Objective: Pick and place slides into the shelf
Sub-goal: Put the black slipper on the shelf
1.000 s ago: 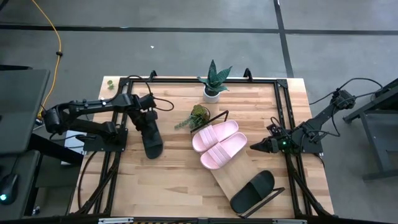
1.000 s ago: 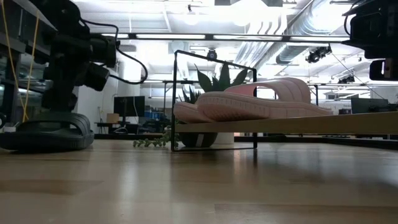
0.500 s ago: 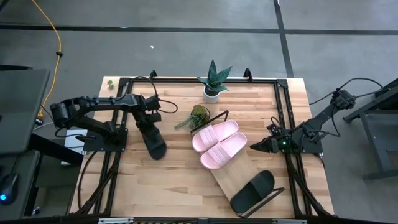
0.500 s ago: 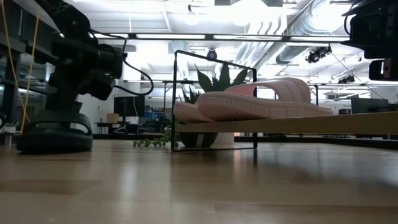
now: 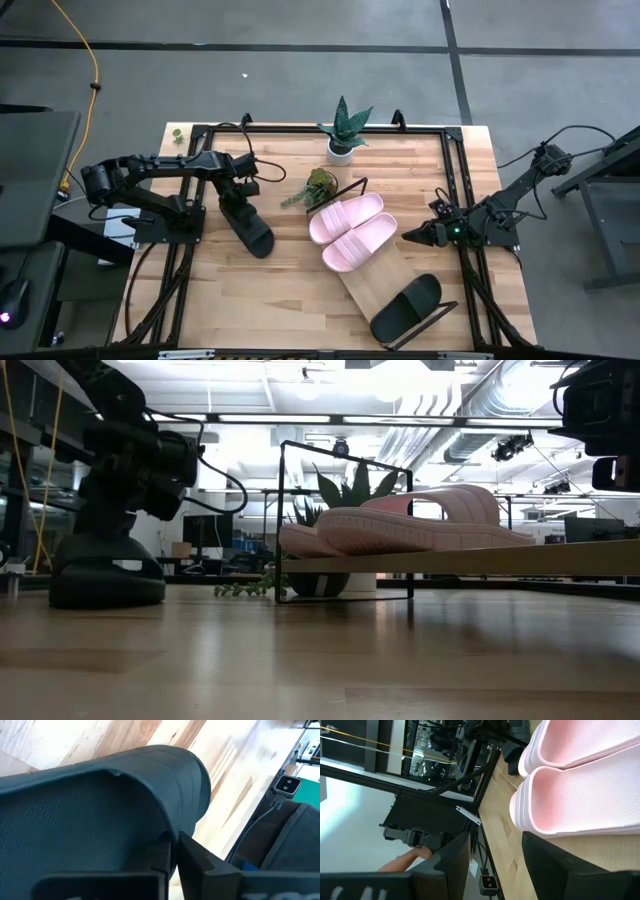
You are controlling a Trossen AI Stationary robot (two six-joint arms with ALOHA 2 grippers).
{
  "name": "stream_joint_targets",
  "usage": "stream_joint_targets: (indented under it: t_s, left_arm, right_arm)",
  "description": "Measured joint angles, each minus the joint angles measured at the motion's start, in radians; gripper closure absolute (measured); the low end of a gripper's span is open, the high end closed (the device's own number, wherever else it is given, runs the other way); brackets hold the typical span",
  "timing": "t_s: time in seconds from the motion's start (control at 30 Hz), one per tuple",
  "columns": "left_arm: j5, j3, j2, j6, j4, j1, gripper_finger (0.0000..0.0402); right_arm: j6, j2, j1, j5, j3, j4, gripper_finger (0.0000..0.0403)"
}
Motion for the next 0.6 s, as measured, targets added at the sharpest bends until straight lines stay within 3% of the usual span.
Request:
stream_joint_targets:
  t_s: [0.23,0.6]
  left_arm:
    - [0.006,0.0,0.0,-0.033,-0.001,0.0,0.0377]
    - [0.046,0.0,-0.037,-0.097,-0.016,0.0,0.0394]
  right_arm:
    - [-0.008,0.0,0.0,-0.001,0.0,0.0,0.0233]
    - [-0.015,0.0,0.0,-0.017,0.0,0.0,0.0233]
